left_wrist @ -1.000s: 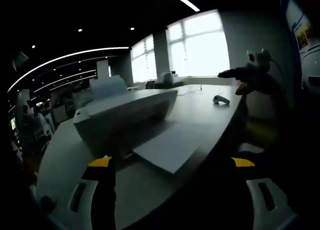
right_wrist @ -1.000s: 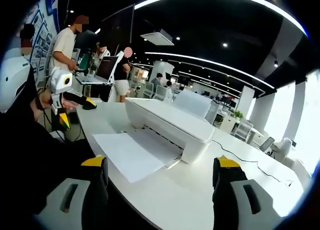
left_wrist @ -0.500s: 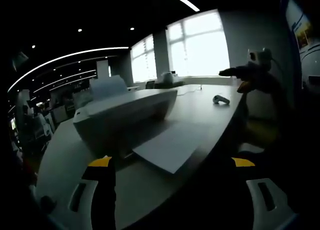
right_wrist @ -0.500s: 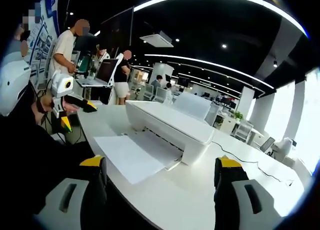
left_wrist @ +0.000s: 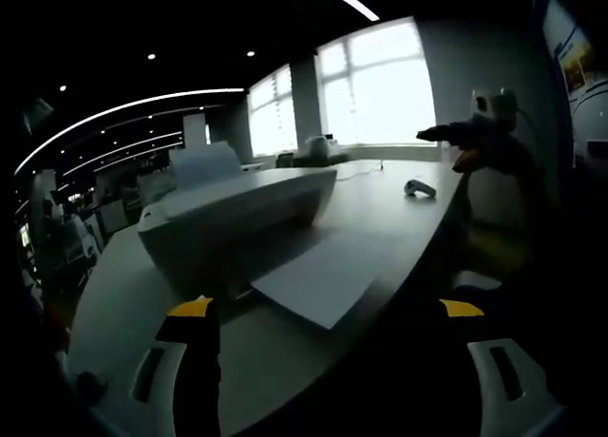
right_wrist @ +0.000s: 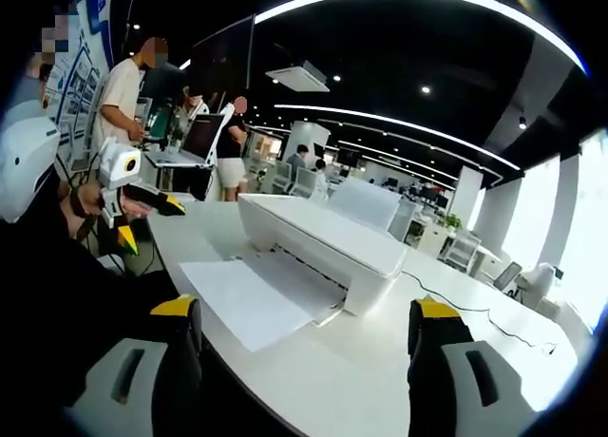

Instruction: Remove the paper from the printer output slot and place it on top of the printer

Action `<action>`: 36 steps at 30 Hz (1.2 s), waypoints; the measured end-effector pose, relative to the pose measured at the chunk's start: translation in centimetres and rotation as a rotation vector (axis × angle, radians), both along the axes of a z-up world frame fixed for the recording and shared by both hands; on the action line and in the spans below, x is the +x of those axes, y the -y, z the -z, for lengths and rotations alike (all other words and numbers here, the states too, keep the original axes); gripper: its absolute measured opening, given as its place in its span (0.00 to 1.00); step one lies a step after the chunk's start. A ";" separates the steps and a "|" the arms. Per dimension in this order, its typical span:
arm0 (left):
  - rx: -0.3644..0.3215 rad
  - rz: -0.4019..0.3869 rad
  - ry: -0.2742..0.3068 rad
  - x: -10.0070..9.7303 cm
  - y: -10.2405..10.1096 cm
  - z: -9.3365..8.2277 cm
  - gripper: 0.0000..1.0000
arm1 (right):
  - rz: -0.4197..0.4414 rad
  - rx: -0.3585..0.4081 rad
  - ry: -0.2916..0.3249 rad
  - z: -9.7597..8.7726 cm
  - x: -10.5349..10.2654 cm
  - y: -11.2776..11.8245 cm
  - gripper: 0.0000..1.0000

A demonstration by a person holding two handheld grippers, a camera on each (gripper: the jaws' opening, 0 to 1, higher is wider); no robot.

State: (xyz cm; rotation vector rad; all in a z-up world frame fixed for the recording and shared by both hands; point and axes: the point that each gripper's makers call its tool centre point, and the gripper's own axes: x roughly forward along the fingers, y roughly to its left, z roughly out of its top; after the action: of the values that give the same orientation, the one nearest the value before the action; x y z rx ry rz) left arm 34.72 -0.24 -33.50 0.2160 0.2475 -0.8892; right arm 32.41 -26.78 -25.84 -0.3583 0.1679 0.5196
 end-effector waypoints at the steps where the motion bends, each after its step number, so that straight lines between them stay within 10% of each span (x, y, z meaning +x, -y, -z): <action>1: 0.000 0.001 0.001 0.0 0.0 0.0 0.96 | 0.000 0.000 -0.001 0.0 0.0 0.0 0.86; 36: 0.005 0.000 -0.007 0.1 0.1 0.3 0.95 | 0.013 -0.016 0.003 -0.1 -0.1 0.3 0.85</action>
State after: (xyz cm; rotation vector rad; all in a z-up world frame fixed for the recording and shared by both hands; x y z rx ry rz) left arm 34.79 -0.30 -33.79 0.2174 0.2568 -0.8893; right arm 32.28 -27.04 -25.78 -0.3738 0.1715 0.5056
